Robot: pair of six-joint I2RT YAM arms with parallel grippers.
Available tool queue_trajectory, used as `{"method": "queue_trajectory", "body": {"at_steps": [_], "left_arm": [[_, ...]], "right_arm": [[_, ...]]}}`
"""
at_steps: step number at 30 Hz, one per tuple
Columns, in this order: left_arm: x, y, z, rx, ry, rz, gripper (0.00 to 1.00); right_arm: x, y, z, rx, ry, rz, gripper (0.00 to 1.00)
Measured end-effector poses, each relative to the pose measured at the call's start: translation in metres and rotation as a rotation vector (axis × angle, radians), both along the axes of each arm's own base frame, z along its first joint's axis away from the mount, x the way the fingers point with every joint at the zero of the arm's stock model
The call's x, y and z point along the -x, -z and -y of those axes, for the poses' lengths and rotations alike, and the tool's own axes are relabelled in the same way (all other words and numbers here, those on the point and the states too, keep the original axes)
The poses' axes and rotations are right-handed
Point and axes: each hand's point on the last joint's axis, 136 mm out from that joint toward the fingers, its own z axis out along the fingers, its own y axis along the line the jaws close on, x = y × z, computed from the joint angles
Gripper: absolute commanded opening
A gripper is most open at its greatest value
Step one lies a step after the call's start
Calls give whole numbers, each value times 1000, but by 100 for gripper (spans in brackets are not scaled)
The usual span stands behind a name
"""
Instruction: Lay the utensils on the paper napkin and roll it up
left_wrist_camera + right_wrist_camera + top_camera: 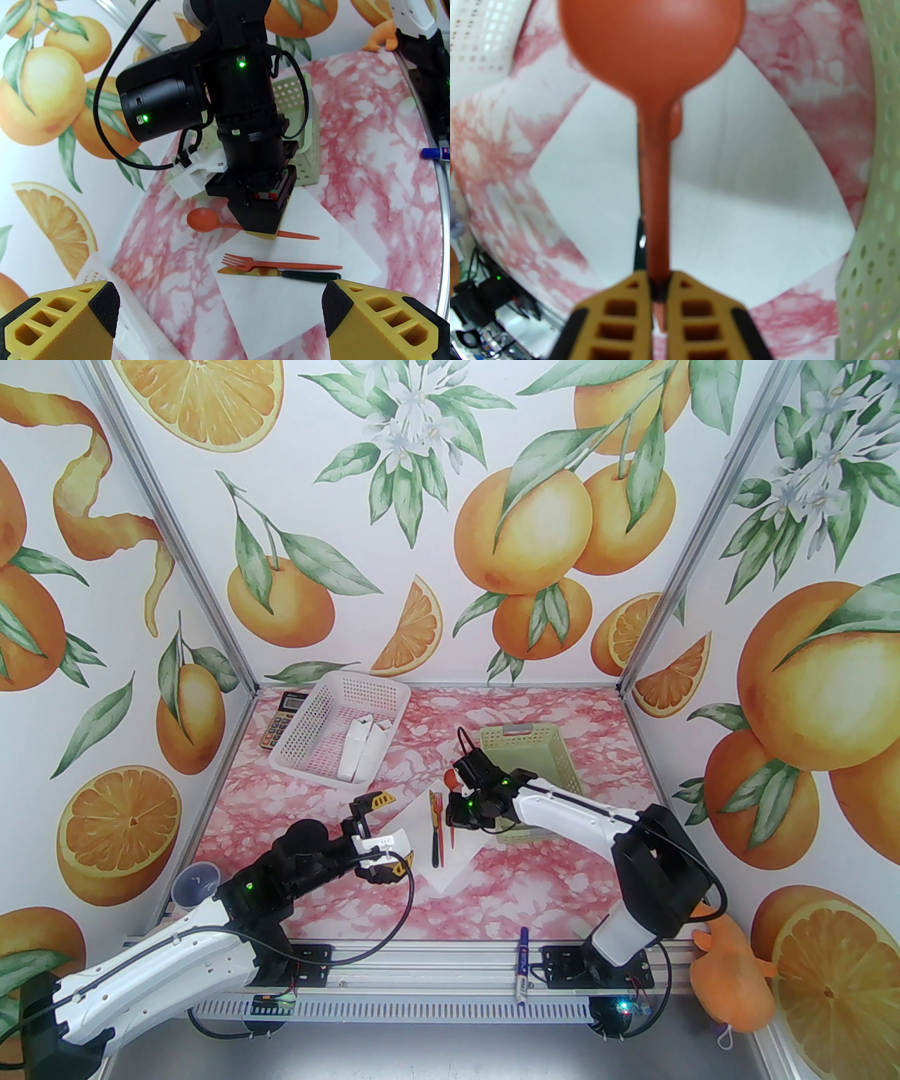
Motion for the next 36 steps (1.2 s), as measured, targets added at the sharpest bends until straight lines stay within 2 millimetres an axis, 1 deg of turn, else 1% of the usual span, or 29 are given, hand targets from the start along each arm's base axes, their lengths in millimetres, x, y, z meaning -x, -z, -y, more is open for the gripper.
{"method": "queue_trajectory", "body": {"at_steps": [15, 25, 32, 36], "left_arm": [[1, 4, 2, -10, 9, -10, 100], [0, 5, 2, -14, 8, -14, 100], [0, 8, 3, -20, 10, -19, 100], [1, 8, 3, -20, 11, -19, 100]], "right_arm": [[2, 29, -3, 14, 12, -54, 10], [5, 29, -6, 3, 1, -65, 11], [12, 30, -11, -1, -20, -77, 11], [14, 34, -11, 5, -23, -87, 11]]}}
